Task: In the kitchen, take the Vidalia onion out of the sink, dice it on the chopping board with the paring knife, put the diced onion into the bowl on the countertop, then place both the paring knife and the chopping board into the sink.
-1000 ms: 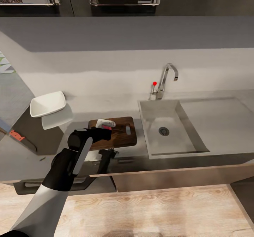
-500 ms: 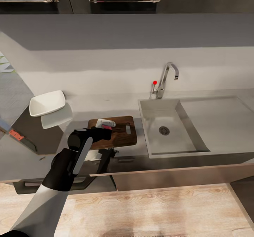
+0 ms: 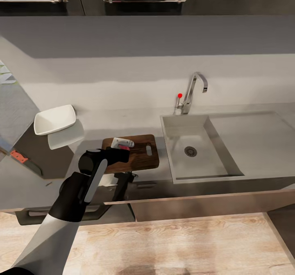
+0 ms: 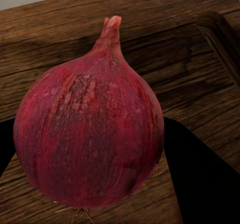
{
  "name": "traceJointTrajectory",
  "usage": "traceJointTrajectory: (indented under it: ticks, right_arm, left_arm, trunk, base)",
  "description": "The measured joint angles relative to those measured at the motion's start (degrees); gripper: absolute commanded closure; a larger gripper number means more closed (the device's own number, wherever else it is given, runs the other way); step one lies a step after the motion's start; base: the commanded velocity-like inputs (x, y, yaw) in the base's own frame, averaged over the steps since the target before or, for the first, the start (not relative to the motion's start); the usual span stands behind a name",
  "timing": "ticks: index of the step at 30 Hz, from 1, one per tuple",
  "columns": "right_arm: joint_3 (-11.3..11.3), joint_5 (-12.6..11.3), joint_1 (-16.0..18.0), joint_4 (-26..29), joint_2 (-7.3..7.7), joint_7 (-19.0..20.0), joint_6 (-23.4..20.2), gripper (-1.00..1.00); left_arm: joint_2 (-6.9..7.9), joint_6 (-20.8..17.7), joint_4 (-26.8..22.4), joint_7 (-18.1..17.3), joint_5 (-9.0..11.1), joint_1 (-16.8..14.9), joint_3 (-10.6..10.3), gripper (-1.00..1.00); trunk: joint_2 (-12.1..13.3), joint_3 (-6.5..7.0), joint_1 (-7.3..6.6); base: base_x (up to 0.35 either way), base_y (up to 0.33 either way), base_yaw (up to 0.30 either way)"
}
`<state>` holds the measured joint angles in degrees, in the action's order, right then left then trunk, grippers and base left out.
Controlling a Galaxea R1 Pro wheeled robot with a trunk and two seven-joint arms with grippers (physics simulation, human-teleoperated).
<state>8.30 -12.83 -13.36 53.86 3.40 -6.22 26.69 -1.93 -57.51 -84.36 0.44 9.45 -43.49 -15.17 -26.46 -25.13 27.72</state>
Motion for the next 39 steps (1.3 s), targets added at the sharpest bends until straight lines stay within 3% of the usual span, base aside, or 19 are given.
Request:
traceJointTrajectory:
  ticks: [33,34,39]
  right_arm:
    - [0.0,0.1,0.0,-0.1,-0.05,0.0,0.0,-1.0]
    - [0.0,0.1,0.0,-0.1,-0.05,0.0,0.0,-1.0]
    - [0.0,0.1,0.0,0.0,-0.03,0.0,0.0,-1.0]
  left_arm:
    - [0.01,0.0,0.4,0.0,0.1,0.0,0.0,1.0]
    - [0.01,0.0,0.4,0.0,0.1,0.0,0.0,-1.0]
    - [0.02,0.1,0.3,0.0,-0.1,0.0,0.0,-1.0]
  trunk:
    - [0.0,1.26,0.01]
    - [0.0,1.27,0.01]
    - [0.0,1.27,0.01]
  base:
    - [0.0,0.0,0.0]
    - [0.0,0.0,0.0]
    - [0.0,0.0,0.0]
